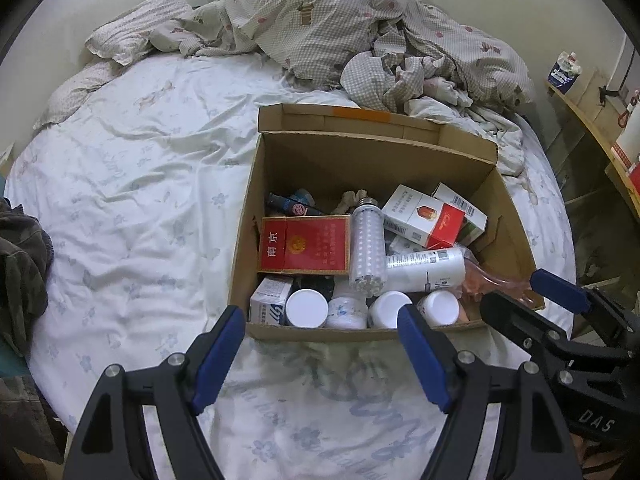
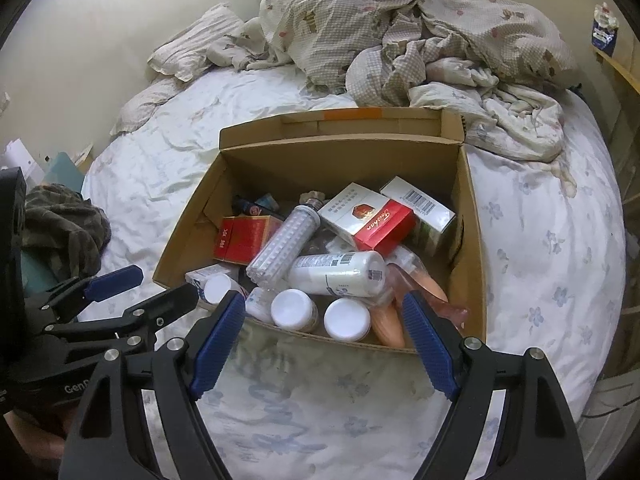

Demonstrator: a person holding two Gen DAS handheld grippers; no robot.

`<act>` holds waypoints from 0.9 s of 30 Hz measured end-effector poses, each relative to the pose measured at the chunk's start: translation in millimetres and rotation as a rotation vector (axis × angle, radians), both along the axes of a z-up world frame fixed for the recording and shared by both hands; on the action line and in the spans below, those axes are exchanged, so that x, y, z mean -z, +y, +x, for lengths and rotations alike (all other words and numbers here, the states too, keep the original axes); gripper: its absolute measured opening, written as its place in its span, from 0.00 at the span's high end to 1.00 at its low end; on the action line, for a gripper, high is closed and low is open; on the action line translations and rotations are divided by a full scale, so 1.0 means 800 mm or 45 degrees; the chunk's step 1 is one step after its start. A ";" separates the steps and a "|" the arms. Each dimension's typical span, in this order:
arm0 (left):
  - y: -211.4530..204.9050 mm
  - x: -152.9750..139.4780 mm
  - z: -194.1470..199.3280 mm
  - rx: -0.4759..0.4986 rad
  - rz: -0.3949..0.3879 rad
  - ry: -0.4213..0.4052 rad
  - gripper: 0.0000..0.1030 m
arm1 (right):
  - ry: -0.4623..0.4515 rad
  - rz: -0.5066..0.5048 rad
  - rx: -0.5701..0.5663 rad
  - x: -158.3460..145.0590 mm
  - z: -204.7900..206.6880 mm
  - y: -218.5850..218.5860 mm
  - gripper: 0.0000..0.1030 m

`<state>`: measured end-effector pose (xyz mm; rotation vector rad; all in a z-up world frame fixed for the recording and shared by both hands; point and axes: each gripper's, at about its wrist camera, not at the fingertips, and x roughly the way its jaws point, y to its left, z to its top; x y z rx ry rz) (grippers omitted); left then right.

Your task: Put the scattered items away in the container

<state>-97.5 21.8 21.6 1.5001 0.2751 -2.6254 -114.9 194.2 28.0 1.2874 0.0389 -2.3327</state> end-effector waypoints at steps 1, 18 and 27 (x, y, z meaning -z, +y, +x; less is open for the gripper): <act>0.000 0.001 -0.001 0.001 0.008 -0.006 0.23 | -0.002 -0.003 0.002 0.000 0.000 0.001 0.18; 0.002 0.002 -0.001 0.011 -0.019 -0.007 0.23 | -0.040 -0.023 0.014 0.004 0.001 0.003 0.18; 0.003 0.003 0.000 0.020 -0.024 -0.011 0.23 | -0.036 -0.018 0.012 0.004 0.001 0.004 0.18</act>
